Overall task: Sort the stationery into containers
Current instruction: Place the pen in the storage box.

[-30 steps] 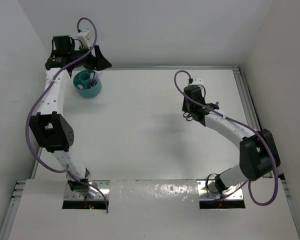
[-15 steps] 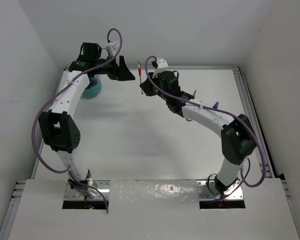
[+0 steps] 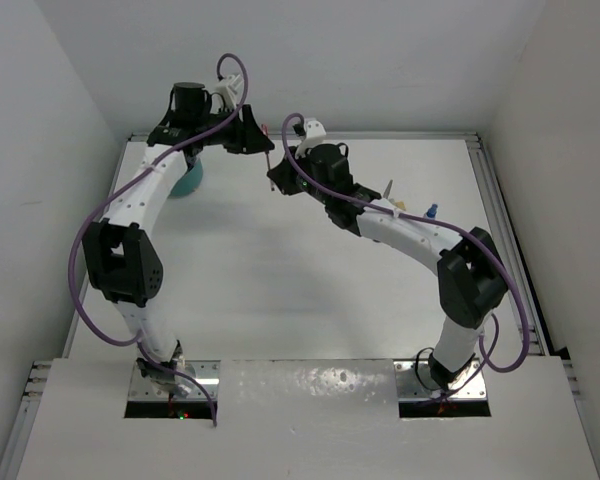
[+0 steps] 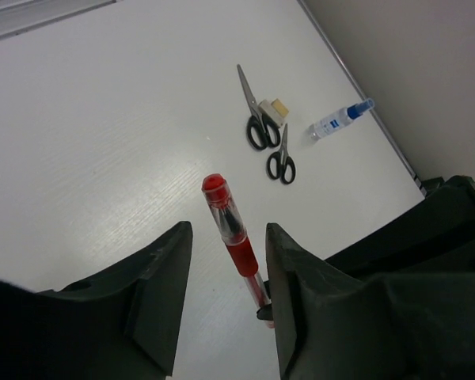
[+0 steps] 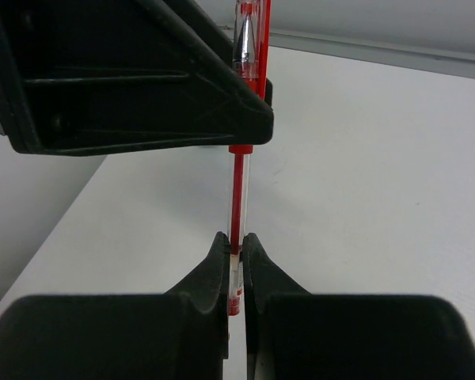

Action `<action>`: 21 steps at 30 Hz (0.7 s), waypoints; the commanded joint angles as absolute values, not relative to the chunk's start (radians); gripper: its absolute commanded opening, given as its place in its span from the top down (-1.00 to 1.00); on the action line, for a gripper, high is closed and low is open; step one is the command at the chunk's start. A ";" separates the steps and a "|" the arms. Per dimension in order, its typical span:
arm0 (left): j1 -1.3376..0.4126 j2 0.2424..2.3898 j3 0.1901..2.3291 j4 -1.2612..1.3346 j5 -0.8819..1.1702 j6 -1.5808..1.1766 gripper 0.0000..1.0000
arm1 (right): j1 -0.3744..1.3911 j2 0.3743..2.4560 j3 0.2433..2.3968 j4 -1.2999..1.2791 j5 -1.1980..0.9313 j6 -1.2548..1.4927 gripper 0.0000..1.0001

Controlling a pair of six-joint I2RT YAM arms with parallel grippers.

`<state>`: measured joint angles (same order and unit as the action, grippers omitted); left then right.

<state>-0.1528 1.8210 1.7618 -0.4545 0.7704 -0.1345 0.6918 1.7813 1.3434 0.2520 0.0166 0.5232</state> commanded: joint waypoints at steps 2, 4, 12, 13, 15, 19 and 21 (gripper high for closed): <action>-0.178 1.796 1.752 -0.382 0.726 -0.167 0.34 | 0.701 1.778 1.365 0.308 0.006 0.535 1.00; -0.179 1.799 1.752 -0.382 0.716 -0.167 0.45 | 0.704 1.775 1.364 0.310 0.005 0.535 1.00; -0.178 1.796 1.758 -0.386 0.707 -0.167 1.00 | 0.701 1.784 1.359 0.307 -0.017 0.545 1.00; -0.179 1.796 1.762 -0.393 0.703 -0.143 1.00 | 0.700 1.787 1.356 0.304 -0.017 0.545 0.91; -0.161 1.795 1.787 -0.429 0.677 -0.103 1.00 | 0.693 1.786 1.341 0.304 -0.021 0.520 0.22; -0.086 1.781 1.816 -0.478 0.535 0.109 1.00 | 0.673 1.750 1.261 0.304 -0.014 0.499 -0.29; -0.052 1.778 1.810 -0.486 0.441 0.283 1.00 | 0.663 1.718 1.223 0.317 -0.003 0.494 -0.34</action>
<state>-0.1154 1.8210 1.7687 -0.4744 0.6014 0.0193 0.6842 1.7809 1.2675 0.2699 -0.0067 0.5140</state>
